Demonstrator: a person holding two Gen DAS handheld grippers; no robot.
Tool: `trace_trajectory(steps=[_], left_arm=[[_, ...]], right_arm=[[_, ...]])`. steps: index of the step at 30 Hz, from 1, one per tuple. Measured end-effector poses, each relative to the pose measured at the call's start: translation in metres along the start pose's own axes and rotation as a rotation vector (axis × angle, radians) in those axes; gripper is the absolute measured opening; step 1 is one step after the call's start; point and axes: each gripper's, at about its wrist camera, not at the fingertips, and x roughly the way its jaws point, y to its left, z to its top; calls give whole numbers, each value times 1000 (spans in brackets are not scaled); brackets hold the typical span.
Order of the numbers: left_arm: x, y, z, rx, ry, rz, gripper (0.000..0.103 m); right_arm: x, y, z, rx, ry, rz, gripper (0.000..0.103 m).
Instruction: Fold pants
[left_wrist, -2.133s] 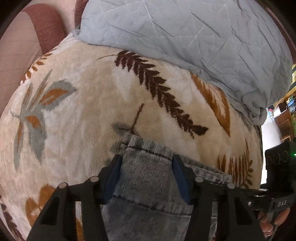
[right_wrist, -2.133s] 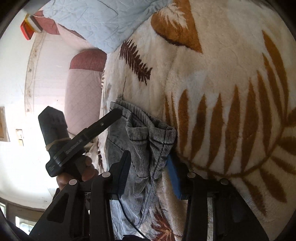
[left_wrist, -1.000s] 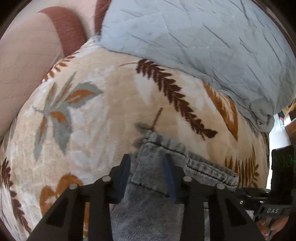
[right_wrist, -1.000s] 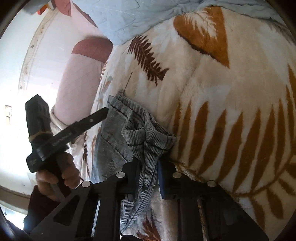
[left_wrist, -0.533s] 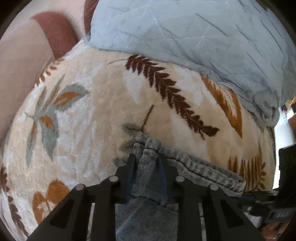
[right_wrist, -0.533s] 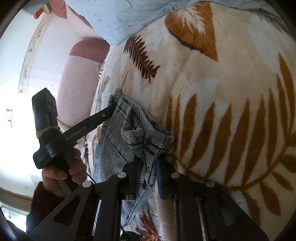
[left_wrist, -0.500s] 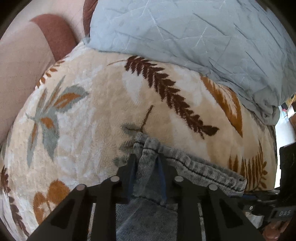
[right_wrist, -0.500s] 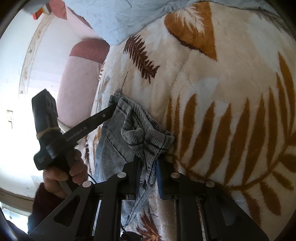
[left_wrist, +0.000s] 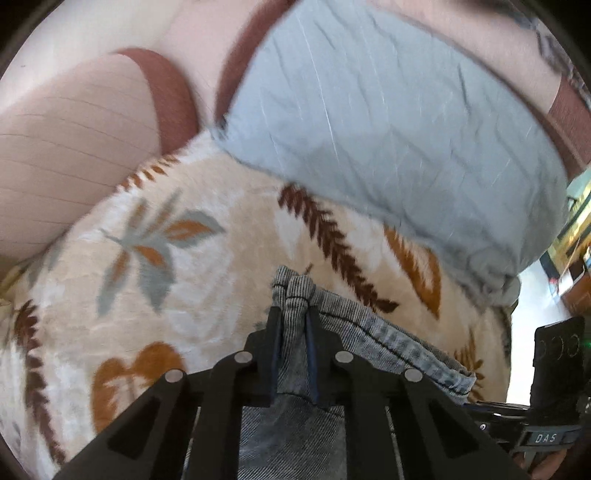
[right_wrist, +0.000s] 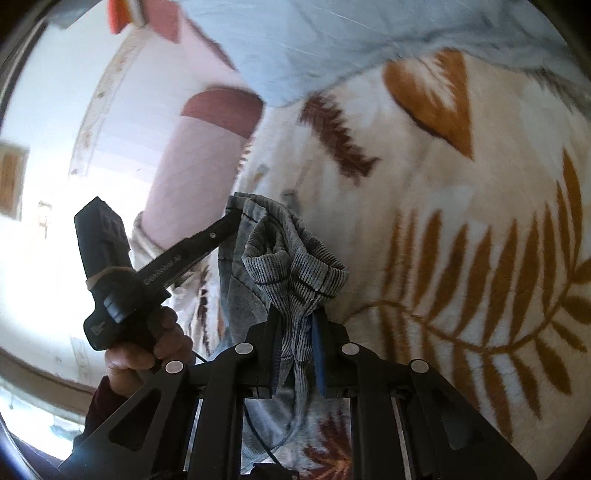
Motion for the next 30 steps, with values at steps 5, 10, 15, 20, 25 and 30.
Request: trace_trajectory(steps=[5, 10, 15, 20, 25, 30], left_arm=[[-48, 17, -9, -53, -97, 4, 14], [-91, 38, -37, -103, -149, 33, 14], [-114, 65, -78, -160, -139, 87, 14], [-119, 103, -131, -275, -92, 157, 13], [-127, 131, -171, -398, -45, 250, 13], [-159, 129, -188, -435, -80, 331, 14]], right_arm=[[-8, 36, -13, -125, -8, 85, 13], [-3, 75, -40, -252, 61, 192, 13], [26, 96, -76, -278, 220, 244, 13], [56, 102, -110, -308, 333, 209, 13], [87, 101, -139, -323, 462, 166, 18], [93, 98, -144, -248, 599, 231, 55]])
